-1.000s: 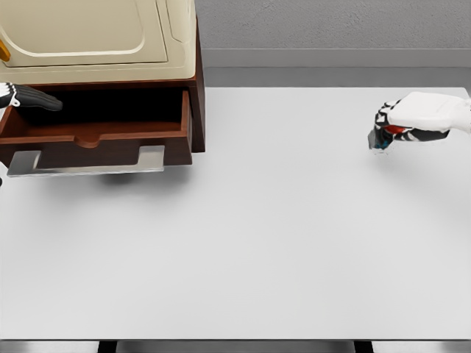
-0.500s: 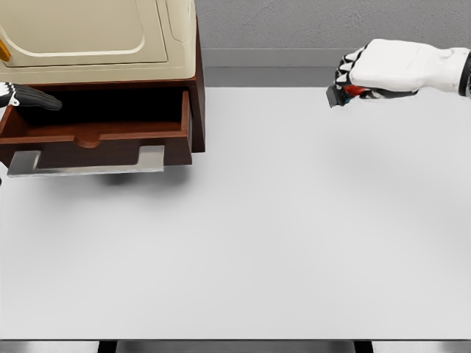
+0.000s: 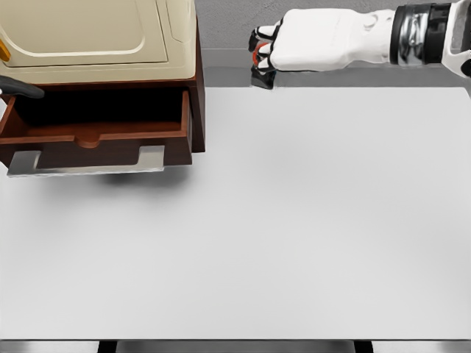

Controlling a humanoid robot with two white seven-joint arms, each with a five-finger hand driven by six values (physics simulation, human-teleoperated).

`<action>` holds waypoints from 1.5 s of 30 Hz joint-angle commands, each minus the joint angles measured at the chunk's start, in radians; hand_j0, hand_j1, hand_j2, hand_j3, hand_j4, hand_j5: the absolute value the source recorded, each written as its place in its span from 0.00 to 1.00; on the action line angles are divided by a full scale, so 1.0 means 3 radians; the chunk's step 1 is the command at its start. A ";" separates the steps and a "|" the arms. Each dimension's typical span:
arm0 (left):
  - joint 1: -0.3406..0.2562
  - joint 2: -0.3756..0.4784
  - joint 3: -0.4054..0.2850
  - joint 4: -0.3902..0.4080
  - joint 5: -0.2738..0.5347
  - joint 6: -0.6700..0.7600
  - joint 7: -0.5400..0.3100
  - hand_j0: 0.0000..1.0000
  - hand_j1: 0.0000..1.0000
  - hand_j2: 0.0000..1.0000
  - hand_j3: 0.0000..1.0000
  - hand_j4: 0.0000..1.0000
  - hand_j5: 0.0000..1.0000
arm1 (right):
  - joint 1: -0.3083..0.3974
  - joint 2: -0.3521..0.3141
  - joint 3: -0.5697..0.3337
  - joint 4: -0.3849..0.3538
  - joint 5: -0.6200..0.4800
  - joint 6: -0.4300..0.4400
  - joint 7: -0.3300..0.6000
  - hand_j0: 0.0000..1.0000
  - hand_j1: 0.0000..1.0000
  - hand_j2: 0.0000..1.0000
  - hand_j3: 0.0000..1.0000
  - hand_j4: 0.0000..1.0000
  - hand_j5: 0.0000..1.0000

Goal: Open the cabinet drawer with left arm, and place a switch into the drawer with right arm

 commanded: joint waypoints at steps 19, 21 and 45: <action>0.0005 -0.0011 0.0001 0.0035 -0.0002 0.0009 0.0001 1.00 1.00 1.00 1.00 1.00 1.00 | -0.0706 0.1336 0.0678 0.0727 -0.0054 0.0012 0.0000 0.49 0.49 0.49 0.49 0.49 0.49; 0.0005 -0.0016 0.0001 0.0040 -0.0048 0.0009 0.0001 1.00 1.00 1.00 1.00 1.00 1.00 | -0.0747 0.1412 0.0755 0.0778 -0.0044 0.0012 0.0000 0.49 0.49 0.49 0.49 0.49 0.49; 0.0011 -0.0032 -0.0015 0.0071 -0.0145 0.0009 0.0001 1.00 1.00 1.00 1.00 1.00 1.00 | -0.0982 0.1955 0.1051 0.1602 -0.0003 0.0012 0.0000 0.50 0.50 0.50 0.50 0.50 0.50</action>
